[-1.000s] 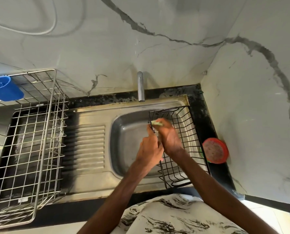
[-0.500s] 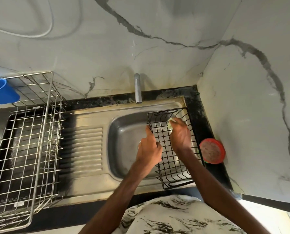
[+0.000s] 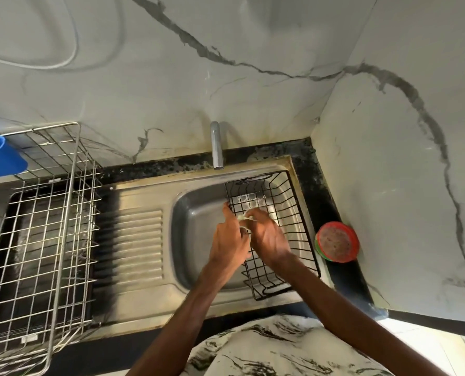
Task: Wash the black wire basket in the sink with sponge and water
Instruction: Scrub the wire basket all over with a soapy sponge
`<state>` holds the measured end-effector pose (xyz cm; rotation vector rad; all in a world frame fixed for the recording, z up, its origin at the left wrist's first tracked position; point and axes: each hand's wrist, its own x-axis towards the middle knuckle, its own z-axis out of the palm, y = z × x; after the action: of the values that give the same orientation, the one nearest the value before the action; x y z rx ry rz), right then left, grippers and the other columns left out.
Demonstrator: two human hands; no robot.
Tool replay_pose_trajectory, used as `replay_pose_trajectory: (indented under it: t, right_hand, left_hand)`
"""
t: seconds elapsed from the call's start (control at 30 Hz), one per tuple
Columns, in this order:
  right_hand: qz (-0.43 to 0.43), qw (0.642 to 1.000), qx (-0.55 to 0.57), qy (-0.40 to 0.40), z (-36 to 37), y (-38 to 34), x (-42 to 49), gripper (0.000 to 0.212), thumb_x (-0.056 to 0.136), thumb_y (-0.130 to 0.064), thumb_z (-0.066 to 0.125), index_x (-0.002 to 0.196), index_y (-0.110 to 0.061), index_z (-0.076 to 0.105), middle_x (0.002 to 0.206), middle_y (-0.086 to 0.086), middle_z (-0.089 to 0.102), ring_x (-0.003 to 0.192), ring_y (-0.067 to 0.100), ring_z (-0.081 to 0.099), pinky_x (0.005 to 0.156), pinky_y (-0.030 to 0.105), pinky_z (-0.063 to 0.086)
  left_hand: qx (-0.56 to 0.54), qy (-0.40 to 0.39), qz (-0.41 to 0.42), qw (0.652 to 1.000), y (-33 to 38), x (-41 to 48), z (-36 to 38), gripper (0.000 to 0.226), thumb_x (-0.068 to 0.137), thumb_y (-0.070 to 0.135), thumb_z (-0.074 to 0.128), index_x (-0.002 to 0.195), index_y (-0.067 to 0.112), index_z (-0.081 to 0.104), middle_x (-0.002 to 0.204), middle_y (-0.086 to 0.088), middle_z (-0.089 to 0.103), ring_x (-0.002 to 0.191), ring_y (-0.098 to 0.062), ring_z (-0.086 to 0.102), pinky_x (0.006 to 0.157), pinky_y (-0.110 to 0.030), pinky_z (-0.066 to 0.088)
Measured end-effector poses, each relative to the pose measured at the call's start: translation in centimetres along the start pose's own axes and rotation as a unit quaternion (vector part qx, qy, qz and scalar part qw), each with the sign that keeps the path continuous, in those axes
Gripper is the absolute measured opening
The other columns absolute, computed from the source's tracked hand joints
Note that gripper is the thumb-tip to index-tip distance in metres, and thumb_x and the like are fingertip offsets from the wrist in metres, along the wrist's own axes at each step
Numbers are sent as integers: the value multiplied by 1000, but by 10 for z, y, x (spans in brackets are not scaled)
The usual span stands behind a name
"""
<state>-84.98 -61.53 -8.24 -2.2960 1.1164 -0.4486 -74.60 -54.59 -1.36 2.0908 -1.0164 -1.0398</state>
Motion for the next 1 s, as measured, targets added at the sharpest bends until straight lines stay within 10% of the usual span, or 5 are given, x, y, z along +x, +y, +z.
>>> replay_pose_trajectory:
  t: [0.17,0.37,0.67,0.8,1.0]
  right_hand:
    - [-61,996,12,56,-19,1,39,32,106,-24,42,118,-11,69,111,12,61,82,12,59,64,21,55]
    - [-102,994,-40,-26,-3,1,29,44,105,-17,49,147,-10,43,148,15,48,140,27,43,115,40,42]
    - [-106,992,-49,-55,-16,-6,-2,34,90,3,56,119,-8,69,123,14,62,106,29,62,85,42,58]
    - [-140,986,-40,-79,-21,-6,3,32,97,-1,48,115,-14,71,117,6,63,86,12,68,62,8,51]
    - [-104,995,-5,-6,-30,-16,60,33,94,-3,62,125,-13,67,126,5,61,115,14,58,96,24,50]
  left_hand:
    - [-3,-16,-21,1000,-1,9,-4,83,104,8,55,164,14,-1,91,-18,68,60,-28,74,56,-50,62]
    - [-1,-30,7,1000,4,17,-10,73,106,13,52,163,15,7,113,-29,70,67,-29,77,61,-47,64]
    - [-26,-26,18,999,11,15,-22,62,105,12,56,155,2,20,81,-8,63,50,-17,71,39,-23,52]
    - [-38,-18,20,999,12,15,-31,71,105,24,52,161,7,11,77,-7,57,52,-16,71,48,-38,61]
    - [5,-39,34,999,11,12,-29,59,105,1,41,159,12,18,89,-4,63,57,-22,75,45,-31,59]
